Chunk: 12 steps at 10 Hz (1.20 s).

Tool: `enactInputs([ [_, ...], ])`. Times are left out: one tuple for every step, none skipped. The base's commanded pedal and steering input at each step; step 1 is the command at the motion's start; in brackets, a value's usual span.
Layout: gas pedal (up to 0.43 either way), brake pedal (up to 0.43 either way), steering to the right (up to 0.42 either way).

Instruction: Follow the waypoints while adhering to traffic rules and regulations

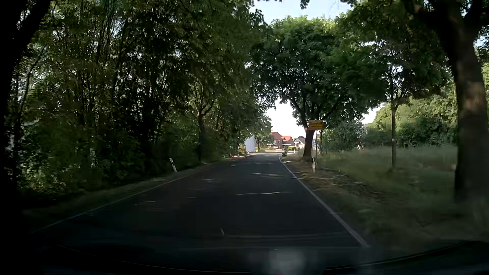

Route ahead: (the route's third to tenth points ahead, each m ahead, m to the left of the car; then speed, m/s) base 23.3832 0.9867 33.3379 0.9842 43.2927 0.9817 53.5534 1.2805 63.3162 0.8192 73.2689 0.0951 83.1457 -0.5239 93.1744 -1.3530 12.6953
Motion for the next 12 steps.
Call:
enactInputs([
  [0.0, 0.006, 0.002],
  [0.0, 0.006, 0.002],
  [0.0, 0.006, 0.002],
  [0.0, 0.006, 0.002],
  [0.0, 0.006, 0.002],
  [0.0, 0.0, 0.002],
  [0.0, 0.006, 0.002],
  [0.0, 0.006, 0.002],
  [0.008, 0.006, 0.003],
  [0.047, 0.006, 0.004],
  [0.079, 0.006, 0.004],
  [0.079, 0.006, 0.004],
])
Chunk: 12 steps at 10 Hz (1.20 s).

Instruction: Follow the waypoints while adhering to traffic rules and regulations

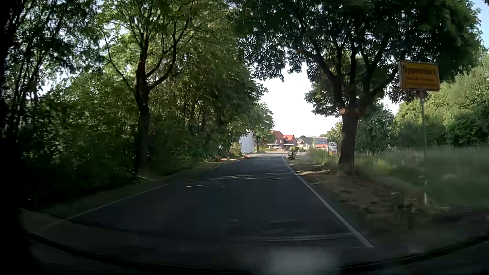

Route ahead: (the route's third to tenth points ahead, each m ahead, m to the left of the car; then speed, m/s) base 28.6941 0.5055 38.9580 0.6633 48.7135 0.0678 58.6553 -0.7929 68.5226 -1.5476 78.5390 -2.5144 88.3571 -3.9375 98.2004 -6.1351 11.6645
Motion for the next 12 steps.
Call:
enactInputs([
  [0.079, 0.006, 0.005],
  [0.087, 0.006, 0.005],
  [0.11, 0.006, 0.005],
  [0.118, 0.006, 0.005],
  [0.13, 0.006, 0.005],
  [0.138, 0.006, 0.005],
  [0.15, 0.006, 0.004],
  [0.15, 0.006, 0.004],
  [0.15, 0.006, 0.003],
  [0.169, 0.006, 0.003],
  [0.177, 0.006, 0.003],
  [0.177, 0.006, 0.002],
])
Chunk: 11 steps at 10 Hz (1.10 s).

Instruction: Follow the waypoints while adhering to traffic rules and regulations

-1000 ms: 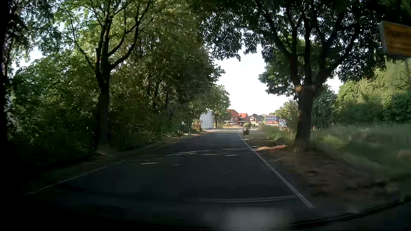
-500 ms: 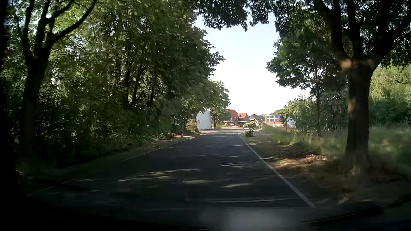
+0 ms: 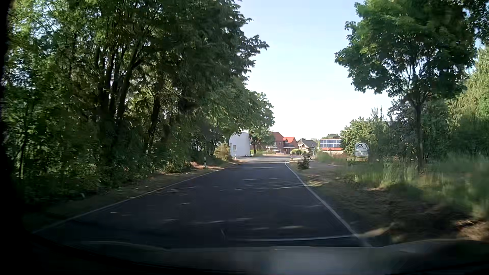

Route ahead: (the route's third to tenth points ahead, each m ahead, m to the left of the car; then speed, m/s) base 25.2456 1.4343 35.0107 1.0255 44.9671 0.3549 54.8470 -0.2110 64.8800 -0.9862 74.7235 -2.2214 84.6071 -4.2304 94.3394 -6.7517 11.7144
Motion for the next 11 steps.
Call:
enactInputs([
  [0.177, 0.006, 0.002],
  [0.189, 0.006, 0.002],
  [0.189, 0.006, 0.002],
  [0.189, 0.006, 0.002],
  [0.189, 0.006, 0.002],
  [0.189, 0.006, 0.002],
  [0.189, 0.006, 0.002],
  [0.189, 0.006, 0.002],
  [0.189, 0.006, 0.002],
  [0.189, 0.006, 0.004],
  [0.189, 0.006, 0.004],
])
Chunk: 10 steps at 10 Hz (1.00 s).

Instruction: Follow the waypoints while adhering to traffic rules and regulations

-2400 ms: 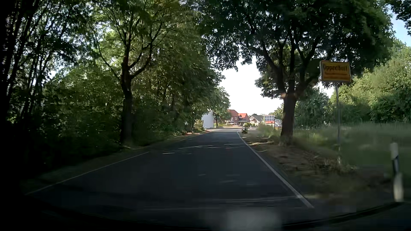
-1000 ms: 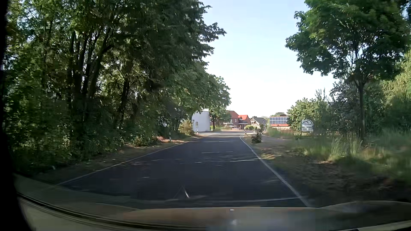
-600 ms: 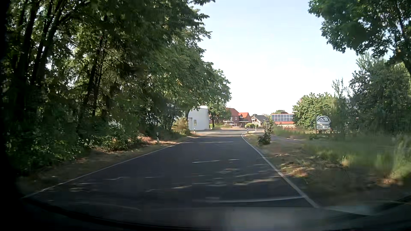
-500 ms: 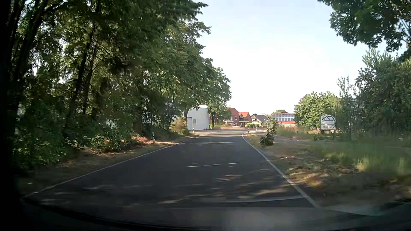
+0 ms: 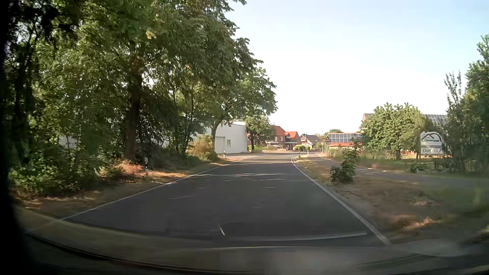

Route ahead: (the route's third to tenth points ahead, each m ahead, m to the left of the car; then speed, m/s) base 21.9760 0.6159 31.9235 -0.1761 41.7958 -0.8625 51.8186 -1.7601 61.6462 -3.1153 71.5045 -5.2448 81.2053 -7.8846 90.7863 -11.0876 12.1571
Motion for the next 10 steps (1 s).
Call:
enactInputs([
  [0.189, 0.006, 0.005],
  [0.189, 0.006, 0.006],
  [0.189, 0.006, 0.006],
  [0.189, 0.006, 0.006],
  [0.177, 0.006, 0.007],
  [0.13, 0.006, 0.007],
  [0.118, 0.006, 0.01],
  [0.11, 0.006, 0.012],
  [0.098, 0.006, 0.012],
  [0.087, 0.006, 0.012],
])
